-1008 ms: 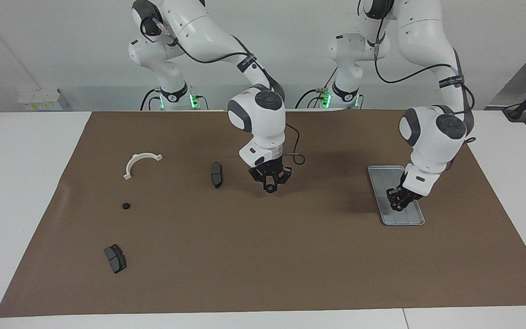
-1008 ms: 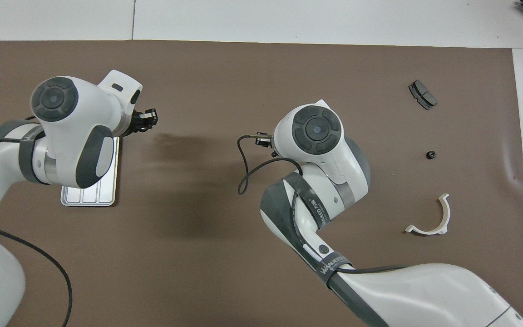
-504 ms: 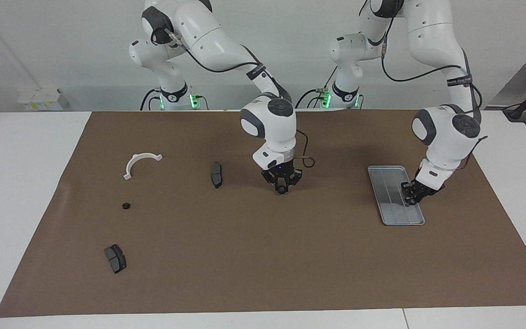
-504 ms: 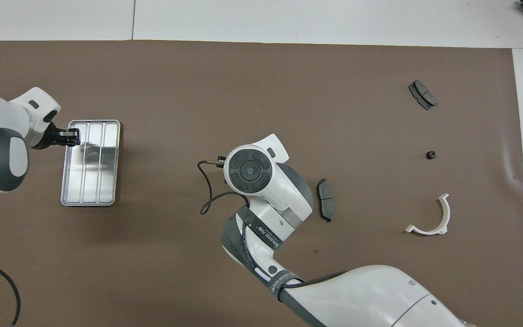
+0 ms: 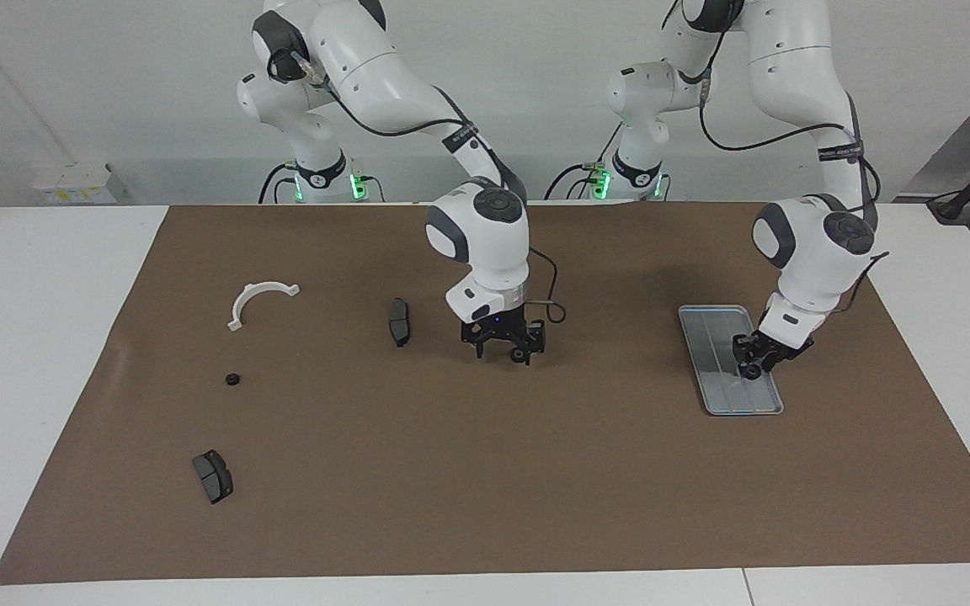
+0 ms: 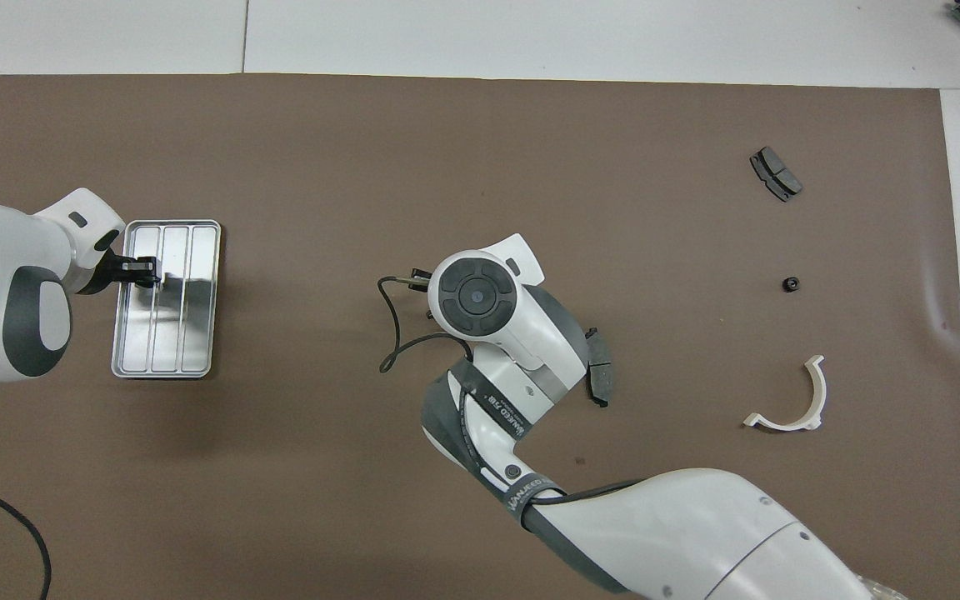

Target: Pick bearing gear from pile to tray

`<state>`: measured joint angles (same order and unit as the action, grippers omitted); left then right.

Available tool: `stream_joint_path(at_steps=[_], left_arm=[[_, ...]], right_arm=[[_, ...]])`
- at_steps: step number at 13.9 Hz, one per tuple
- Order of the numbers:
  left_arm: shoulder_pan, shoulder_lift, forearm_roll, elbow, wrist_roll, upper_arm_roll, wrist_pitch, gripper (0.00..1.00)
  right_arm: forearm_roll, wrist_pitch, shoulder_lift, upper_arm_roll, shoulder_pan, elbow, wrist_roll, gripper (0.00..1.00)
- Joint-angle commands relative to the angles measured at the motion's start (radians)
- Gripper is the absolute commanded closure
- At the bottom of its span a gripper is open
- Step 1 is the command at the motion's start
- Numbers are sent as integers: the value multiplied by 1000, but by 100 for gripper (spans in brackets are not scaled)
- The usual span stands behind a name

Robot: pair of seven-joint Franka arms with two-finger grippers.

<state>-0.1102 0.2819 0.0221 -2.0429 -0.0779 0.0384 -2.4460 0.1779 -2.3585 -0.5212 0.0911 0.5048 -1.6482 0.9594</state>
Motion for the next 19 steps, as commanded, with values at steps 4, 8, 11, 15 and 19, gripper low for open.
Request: stream_joint_path(at_steps=[4, 8, 11, 15, 19], left_arm=[[64, -10, -28, 72, 54, 5, 11, 30], [242, -13, -51, 76, 382, 5, 7, 30], [387, -18, -51, 61, 568, 5, -13, 30], [526, -15, -51, 41, 659, 5, -102, 30], [610, 31, -51, 26, 722, 5, -254, 33]], right_arm=[[3, 25, 194, 16, -184, -185, -273, 0], [-41, 25, 263, 18, -299, -271, -486, 0], [-90, 25, 293, 18, -386, -317, -655, 0], [-92, 15, 291, 16, -495, -335, -800, 0], [-92, 2, 265, 16, -597, -335, -901, 0]])
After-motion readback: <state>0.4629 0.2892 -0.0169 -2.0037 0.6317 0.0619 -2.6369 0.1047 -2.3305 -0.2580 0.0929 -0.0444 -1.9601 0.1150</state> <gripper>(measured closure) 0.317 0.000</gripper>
